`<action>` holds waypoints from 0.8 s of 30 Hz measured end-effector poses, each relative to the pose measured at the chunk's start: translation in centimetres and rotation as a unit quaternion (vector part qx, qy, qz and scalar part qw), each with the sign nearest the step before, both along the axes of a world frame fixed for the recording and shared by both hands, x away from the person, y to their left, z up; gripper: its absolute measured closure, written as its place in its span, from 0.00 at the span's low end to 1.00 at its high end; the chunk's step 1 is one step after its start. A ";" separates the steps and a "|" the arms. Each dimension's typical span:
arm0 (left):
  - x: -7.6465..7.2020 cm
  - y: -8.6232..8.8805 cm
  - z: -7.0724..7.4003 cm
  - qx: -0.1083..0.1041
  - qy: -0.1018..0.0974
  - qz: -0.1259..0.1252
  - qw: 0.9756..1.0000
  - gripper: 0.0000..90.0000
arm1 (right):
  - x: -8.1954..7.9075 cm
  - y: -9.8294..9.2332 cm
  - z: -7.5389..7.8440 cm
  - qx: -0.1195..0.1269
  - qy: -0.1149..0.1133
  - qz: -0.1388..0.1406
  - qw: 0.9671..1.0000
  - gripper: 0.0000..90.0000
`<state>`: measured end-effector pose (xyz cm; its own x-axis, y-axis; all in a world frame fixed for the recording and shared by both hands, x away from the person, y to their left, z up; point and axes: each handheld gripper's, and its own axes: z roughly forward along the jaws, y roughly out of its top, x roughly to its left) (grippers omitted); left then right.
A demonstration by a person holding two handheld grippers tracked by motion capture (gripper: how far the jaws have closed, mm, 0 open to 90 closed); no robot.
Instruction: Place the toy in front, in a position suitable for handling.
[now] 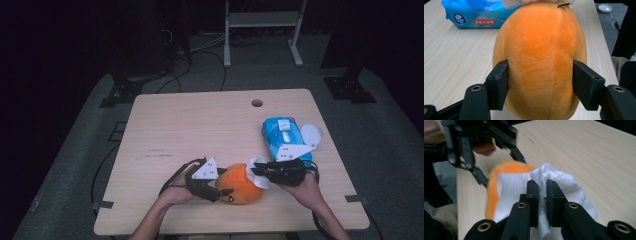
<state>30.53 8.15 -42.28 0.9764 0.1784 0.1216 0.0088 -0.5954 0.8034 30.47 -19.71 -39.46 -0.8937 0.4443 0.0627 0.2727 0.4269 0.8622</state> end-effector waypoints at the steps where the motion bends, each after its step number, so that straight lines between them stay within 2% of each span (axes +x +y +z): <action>1: -0.1 -0.1 0.1 0.002 -0.005 -0.001 1.000 0.39 | -0.2 0.5 0.2 0.002 -0.004 0.007 1.000 0.90; 3: -0.3 -0.3 0.2 0.008 -0.014 -0.002 1.000 0.39 | -0.4 1.2 0.5 0.003 -0.008 0.015 1.000 0.89; 6: -0.2 -0.1 0.1 -0.001 -0.008 0.000 1.000 0.38 | -0.3 1.1 0.5 -0.002 -0.010 0.013 1.000 0.89; 8: 0.0 -0.1 0.1 -0.008 0.004 0.002 1.000 0.34 | -0.1 0.7 0.1 0.002 -0.001 0.011 1.000 0.89; 10: 0.2 0.1 0.2 -0.028 0.027 0.008 0.999 0.27 | -0.1 0.5 -0.1 0.000 0.005 0.010 1.000 0.89; 11: 0.4 0.2 0.2 -0.043 0.047 0.017 0.998 0.23 | -0.2 0.4 -0.1 -0.004 0.005 0.010 1.000 0.89; 13: 0.9 0.5 0.3 -0.074 0.089 0.029 0.993 0.21 | -0.3 0.4 -0.1 -0.009 0.004 0.011 1.000 0.89; 14: 1.1 0.6 0.3 -0.076 0.104 0.035 0.991 0.19 | -0.3 0.3 -0.1 -0.007 0.006 0.011 1.000 0.89; 17: 1.5 0.4 -0.4 -0.059 0.144 0.051 0.987 0.13 | -0.3 0.3 -0.2 -0.008 0.011 0.016 1.000 0.89; 19: 1.6 0.1 -0.9 -0.056 0.160 0.054 0.984 0.13 | -0.2 0.3 -0.2 -0.010 0.012 0.017 1.000 0.89; 21: 1.3 0.0 -0.9 -0.052 0.140 0.049 0.988 0.24 | -0.4 0.4 0.0 -0.012 0.009 0.016 1.000 0.89; 23: 0.8 -0.1 -0.4 -0.040 0.109 0.043 0.992 0.33 | -0.6 0.6 0.3 -0.003 0.007 0.017 1.000 0.89; 24: 0.6 -0.3 -0.2 -0.035 0.099 0.039 0.994 0.36 | -0.7 0.9 0.4 -0.003 -0.001 0.019 1.000 0.89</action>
